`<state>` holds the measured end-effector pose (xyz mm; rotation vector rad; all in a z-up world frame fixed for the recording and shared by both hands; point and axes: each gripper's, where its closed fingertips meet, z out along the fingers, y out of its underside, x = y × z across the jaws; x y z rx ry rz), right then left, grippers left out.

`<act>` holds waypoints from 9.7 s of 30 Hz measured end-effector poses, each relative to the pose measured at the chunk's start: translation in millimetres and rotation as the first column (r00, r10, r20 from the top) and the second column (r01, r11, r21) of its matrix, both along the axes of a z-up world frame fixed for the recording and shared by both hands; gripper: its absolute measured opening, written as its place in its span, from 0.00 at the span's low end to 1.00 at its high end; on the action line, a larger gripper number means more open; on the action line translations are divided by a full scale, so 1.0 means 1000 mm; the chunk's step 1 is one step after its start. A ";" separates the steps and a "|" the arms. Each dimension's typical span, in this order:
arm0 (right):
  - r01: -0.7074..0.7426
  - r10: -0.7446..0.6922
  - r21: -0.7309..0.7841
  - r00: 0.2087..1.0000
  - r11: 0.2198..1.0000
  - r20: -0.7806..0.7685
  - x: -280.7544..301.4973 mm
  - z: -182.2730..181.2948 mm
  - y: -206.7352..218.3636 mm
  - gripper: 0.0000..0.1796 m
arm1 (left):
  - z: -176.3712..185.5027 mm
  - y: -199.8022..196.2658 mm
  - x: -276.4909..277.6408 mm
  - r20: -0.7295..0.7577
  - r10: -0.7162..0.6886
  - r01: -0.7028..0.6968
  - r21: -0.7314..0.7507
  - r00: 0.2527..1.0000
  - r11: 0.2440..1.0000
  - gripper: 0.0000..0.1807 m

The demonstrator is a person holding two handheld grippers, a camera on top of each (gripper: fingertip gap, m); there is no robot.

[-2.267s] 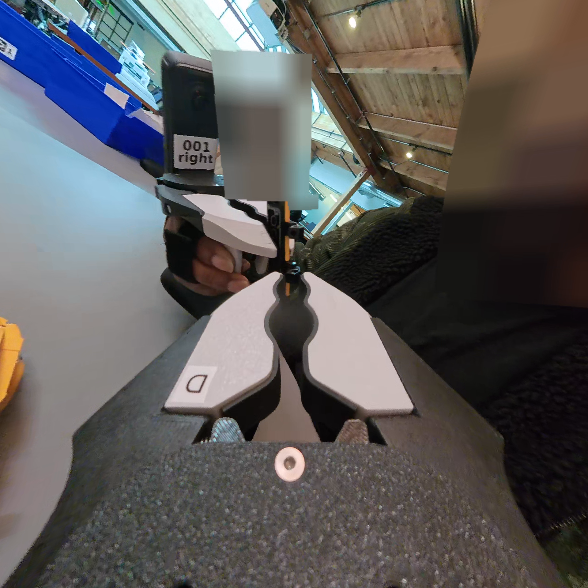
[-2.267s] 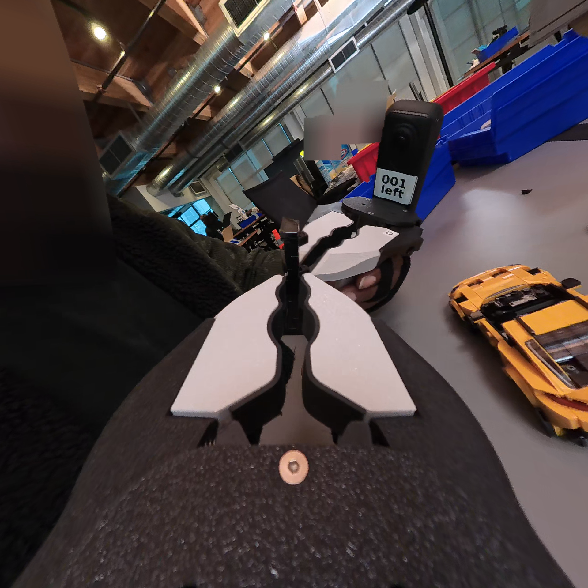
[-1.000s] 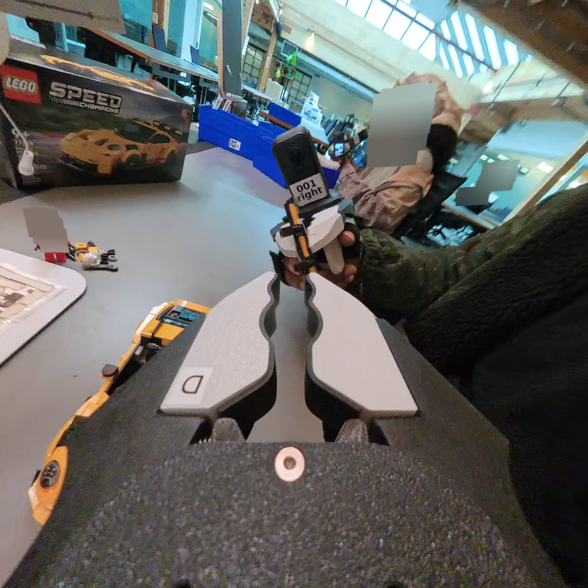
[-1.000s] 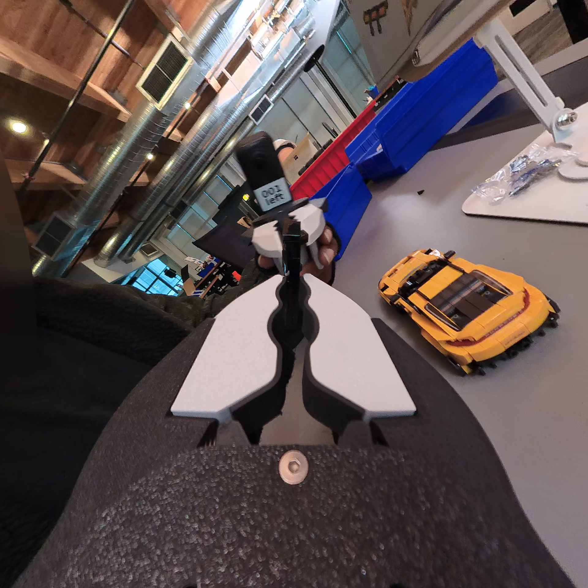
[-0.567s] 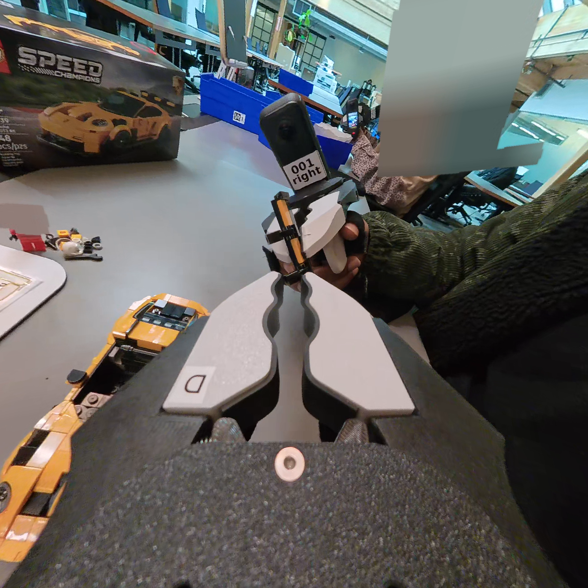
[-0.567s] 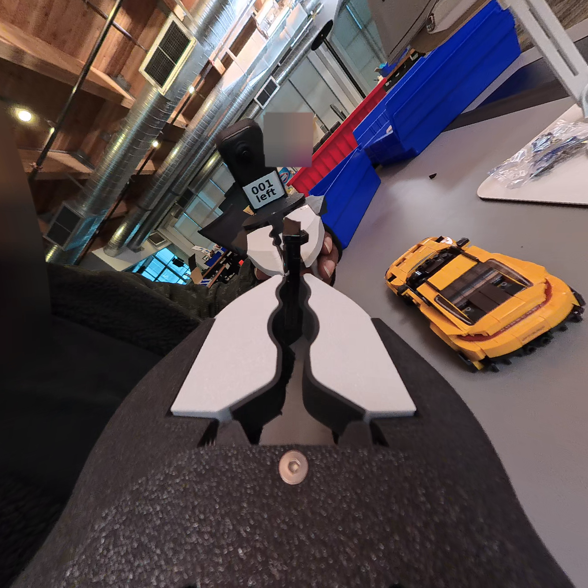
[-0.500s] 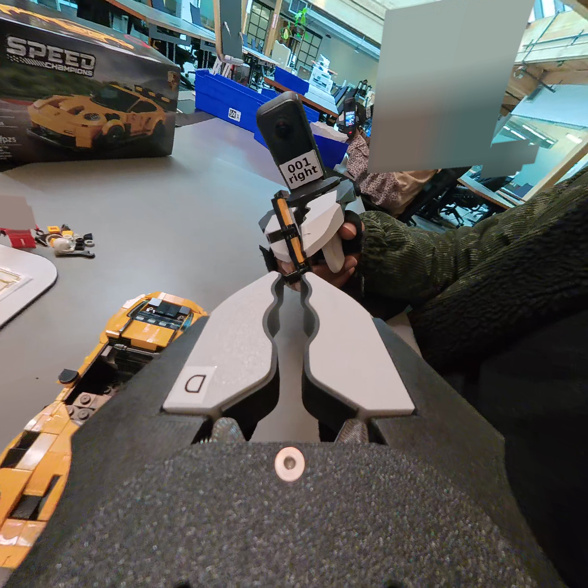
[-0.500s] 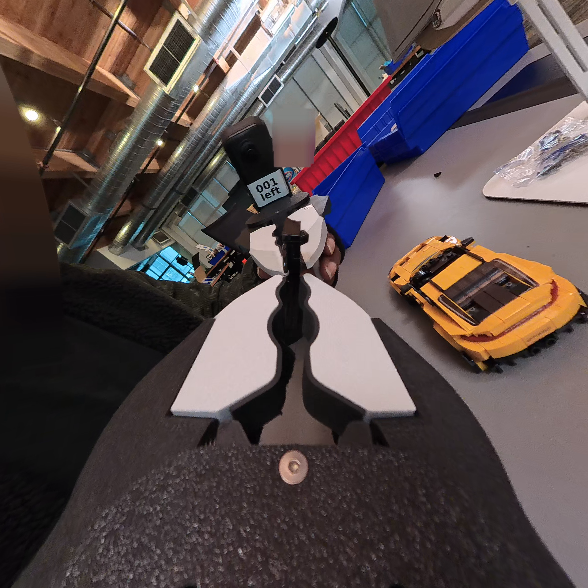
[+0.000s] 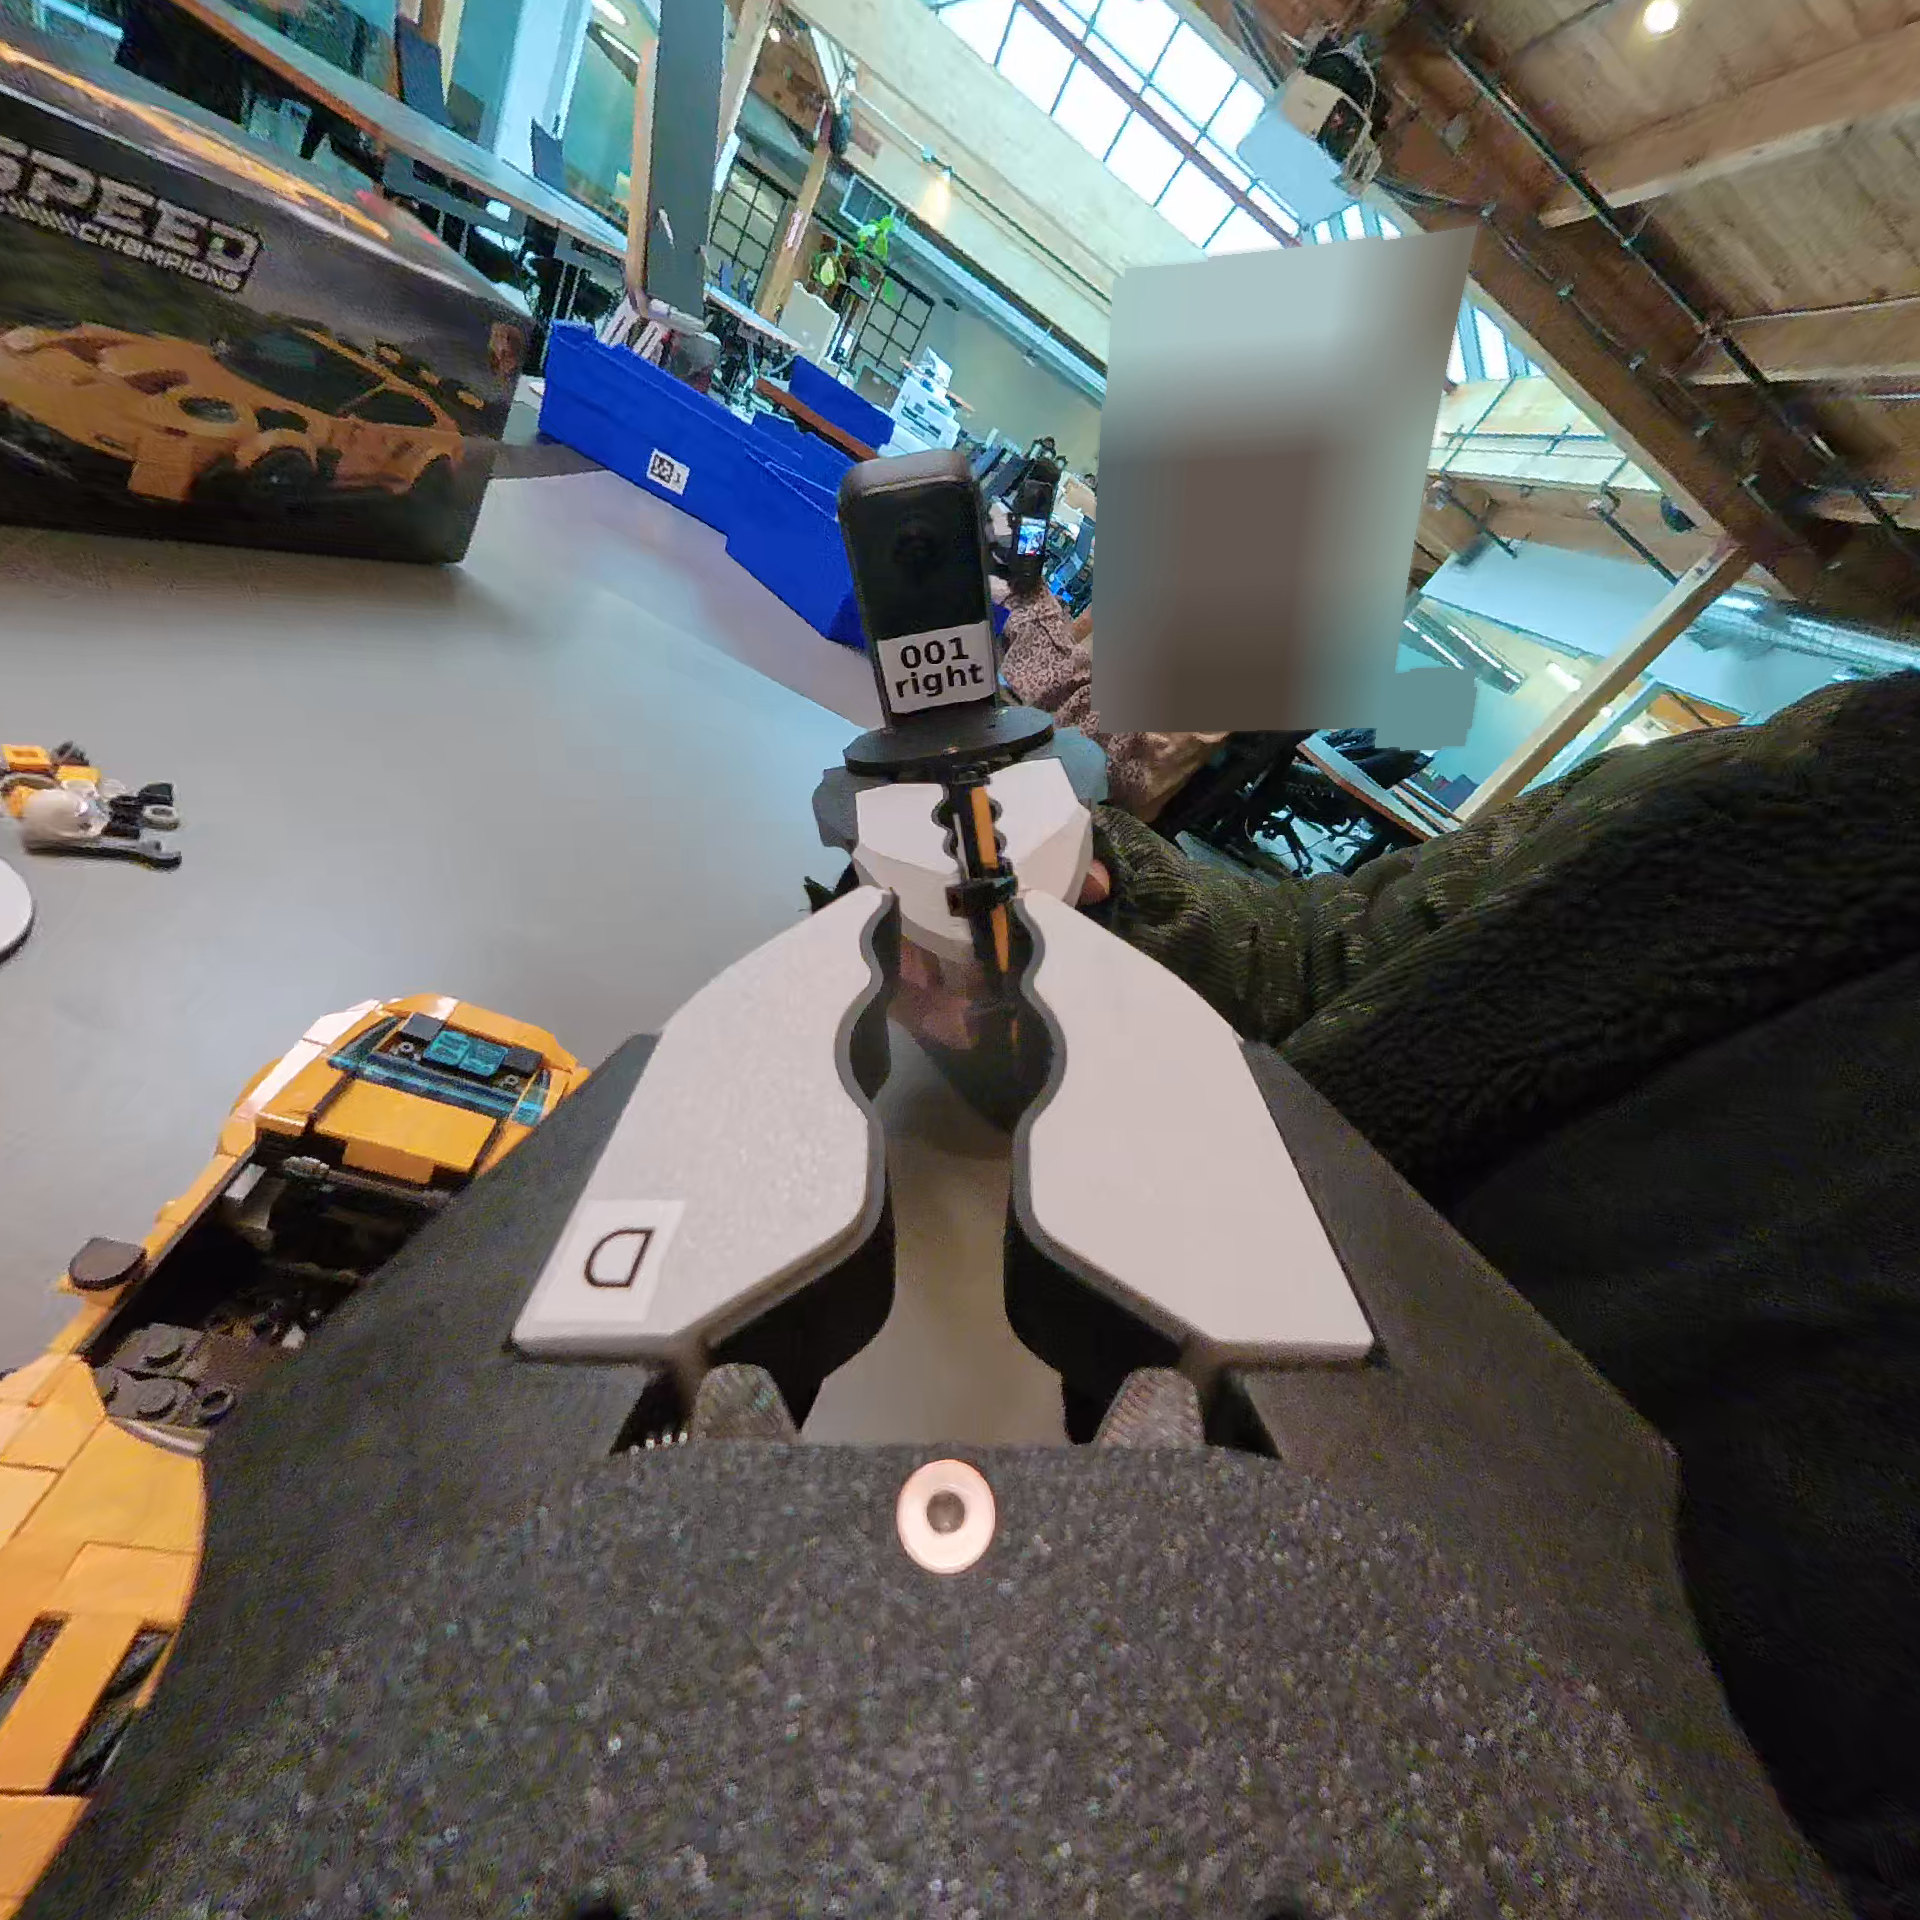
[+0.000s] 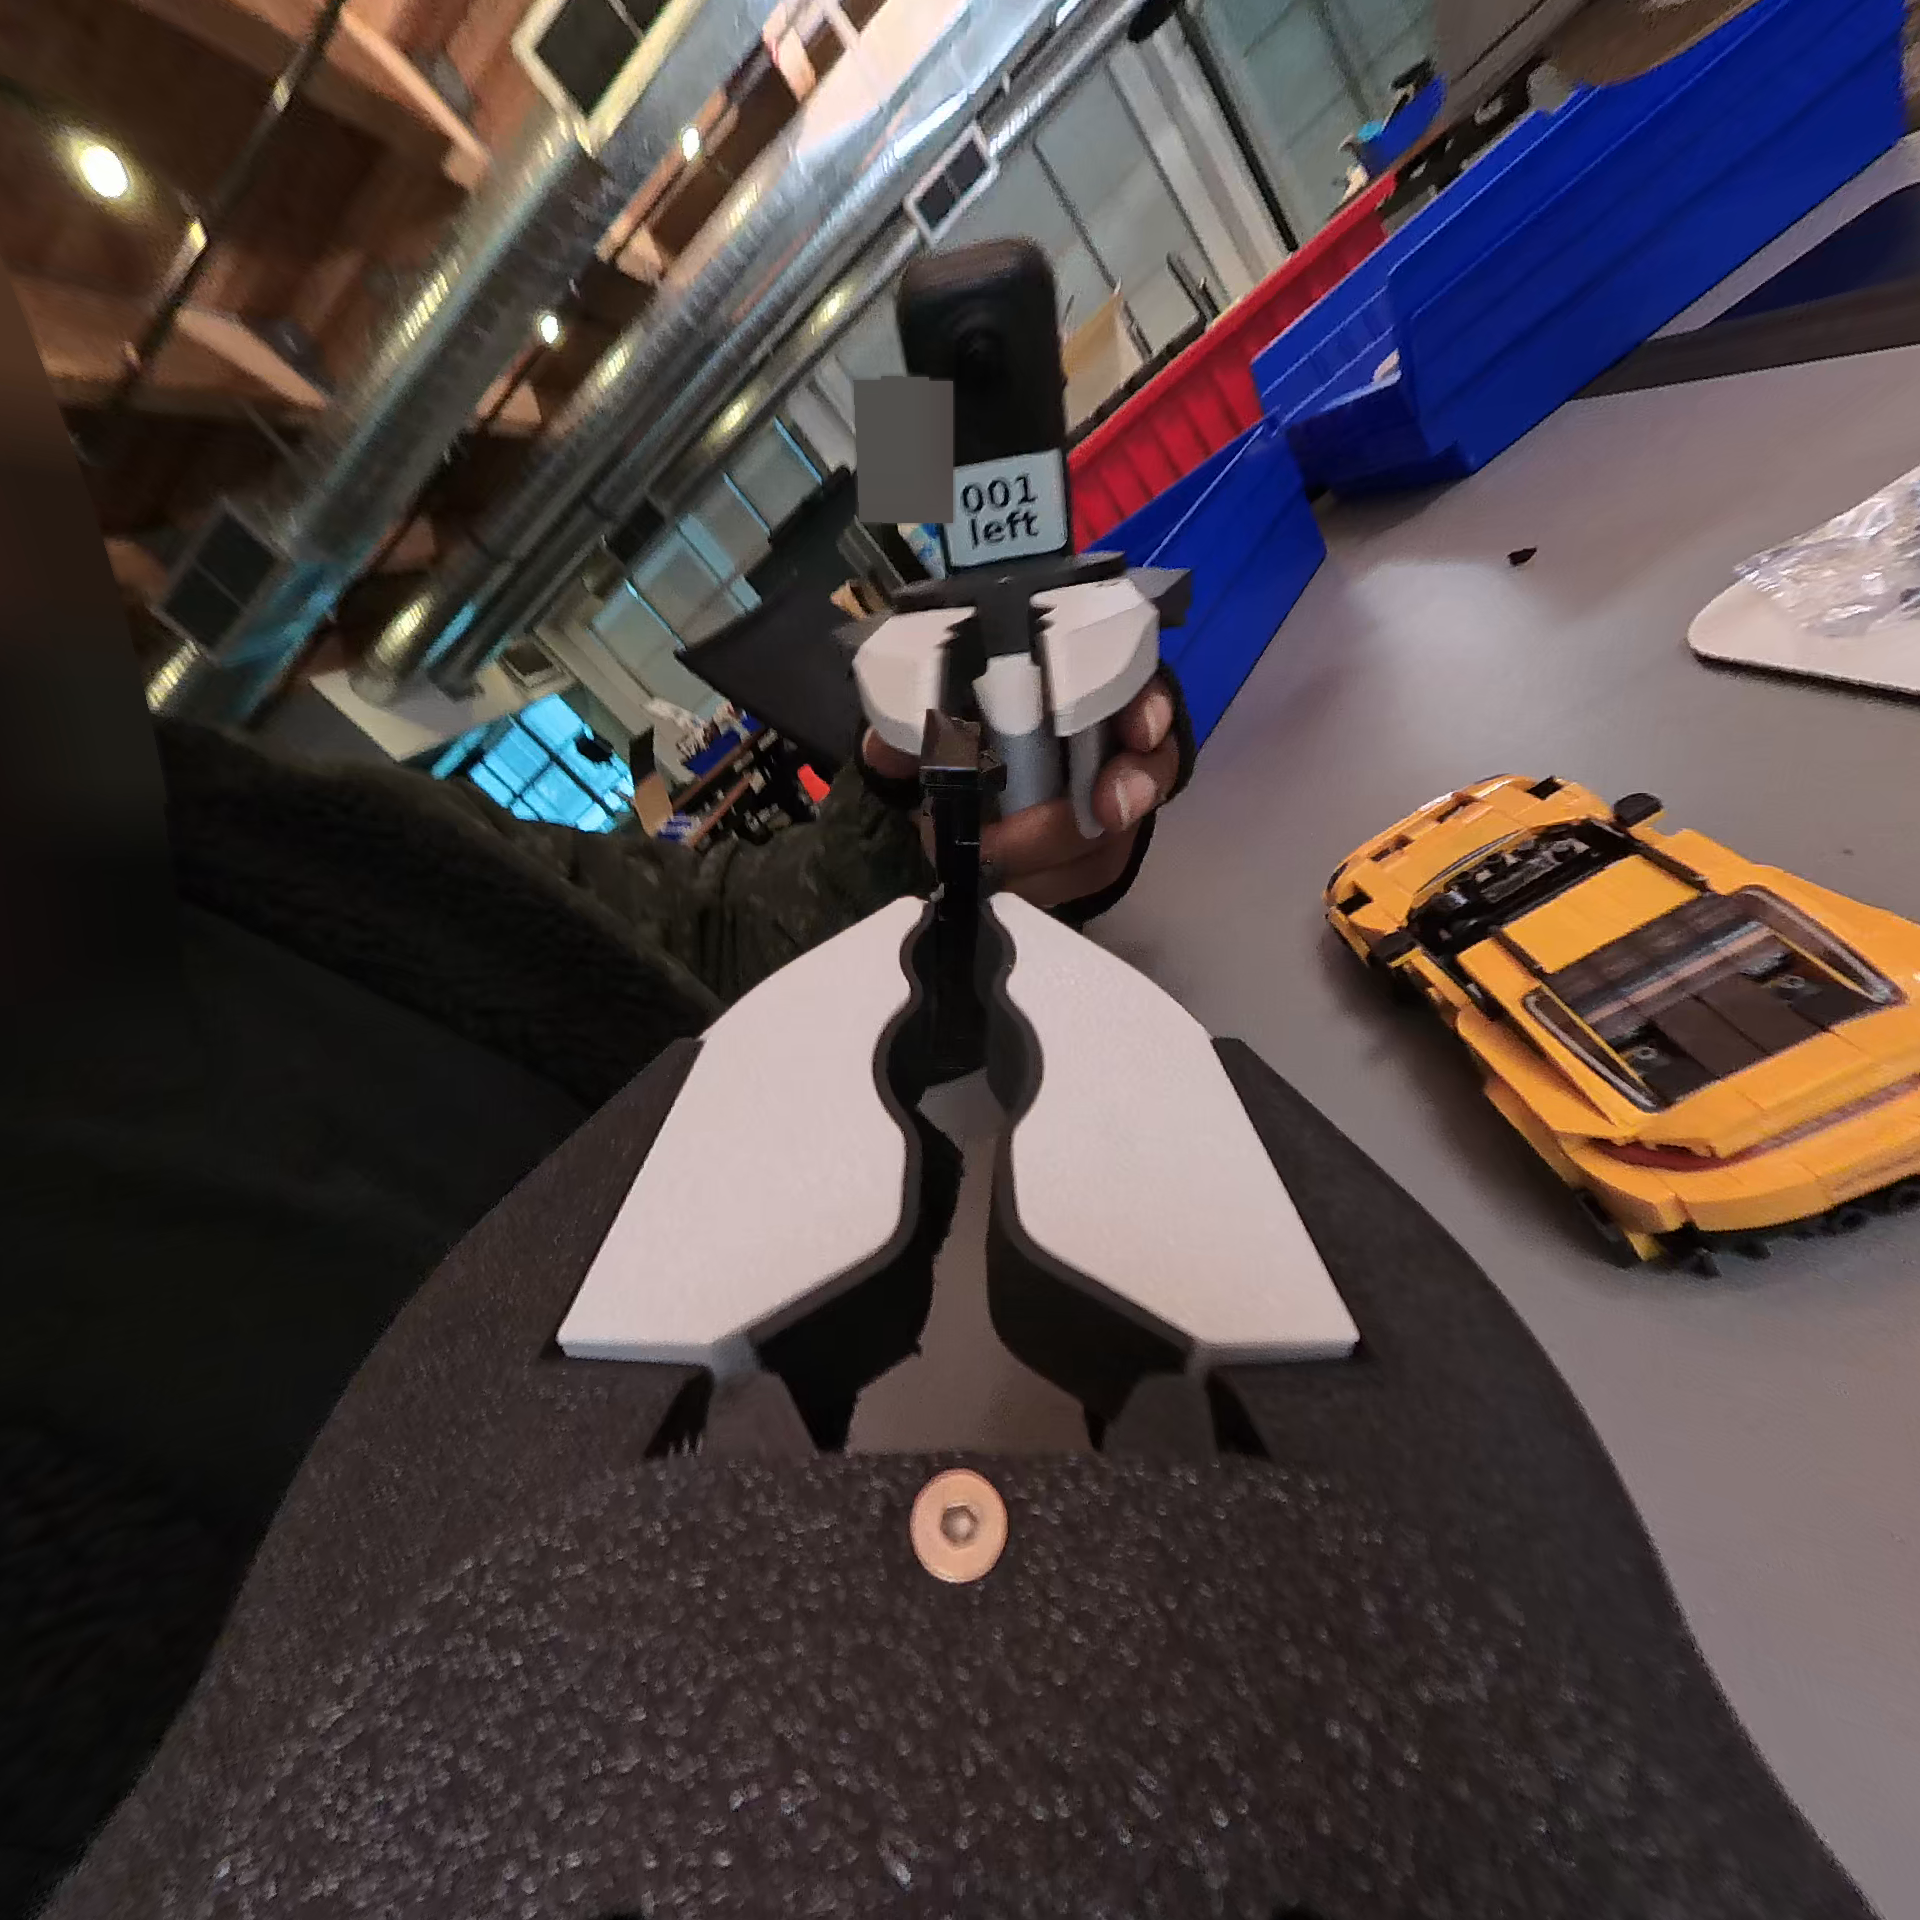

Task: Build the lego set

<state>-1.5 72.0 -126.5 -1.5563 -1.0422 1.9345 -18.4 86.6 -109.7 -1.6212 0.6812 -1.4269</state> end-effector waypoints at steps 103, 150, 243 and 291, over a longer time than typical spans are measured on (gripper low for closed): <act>-0.332 -0.264 0.681 0.942 -0.653 0.206 -0.012 -0.078 0.096 0.05 | -0.088 0.097 -0.014 -0.723 0.161 -0.036 0.184 0.672 0.982 0.04; -0.349 -0.201 0.642 0.935 -0.682 0.294 -0.016 -0.084 0.087 0.05 | -0.113 0.089 0.002 -0.878 -0.043 0.240 0.083 0.477 0.967 0.03; -0.436 -0.325 0.631 0.900 -0.642 0.291 -0.016 -0.079 0.100 0.10 | -0.091 0.083 -0.009 -0.746 0.069 0.176 0.245 0.663 0.953 0.07; -0.410 -0.285 0.620 0.912 -0.669 0.295 -0.017 -0.080 0.094 0.05 | -0.086 0.086 -0.011 -0.781 -0.102 0.321 0.131 0.616 0.938 0.03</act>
